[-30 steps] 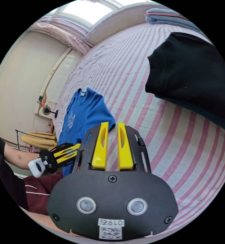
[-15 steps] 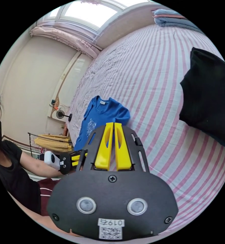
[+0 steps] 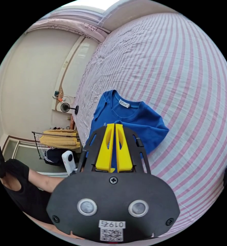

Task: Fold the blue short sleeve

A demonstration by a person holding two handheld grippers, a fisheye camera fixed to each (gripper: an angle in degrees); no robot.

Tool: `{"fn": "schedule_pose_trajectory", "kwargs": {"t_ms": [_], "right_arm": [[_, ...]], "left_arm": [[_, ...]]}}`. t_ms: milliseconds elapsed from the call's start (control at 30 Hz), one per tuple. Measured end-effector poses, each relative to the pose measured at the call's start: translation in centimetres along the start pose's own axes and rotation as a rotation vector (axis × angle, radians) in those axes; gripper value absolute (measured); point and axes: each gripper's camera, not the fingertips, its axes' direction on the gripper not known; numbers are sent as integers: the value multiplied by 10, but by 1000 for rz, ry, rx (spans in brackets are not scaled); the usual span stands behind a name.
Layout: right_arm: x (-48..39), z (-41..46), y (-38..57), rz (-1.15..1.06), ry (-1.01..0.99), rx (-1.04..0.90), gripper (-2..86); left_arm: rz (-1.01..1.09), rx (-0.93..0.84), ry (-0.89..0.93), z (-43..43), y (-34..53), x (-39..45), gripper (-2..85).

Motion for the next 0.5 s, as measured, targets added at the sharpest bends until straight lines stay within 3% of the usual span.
{"fn": "schedule_pose_trajectory", "kwargs": {"t_ms": [300,500], "right_arm": [[-9,84,-57,-62,58,-188,-4],[-5,113,-73,-35,48,-195,0]], "left_arm": [[-98,-47,-17,33,11,-130,17],[-128,-51,-16,51,29,-193,17]]}}
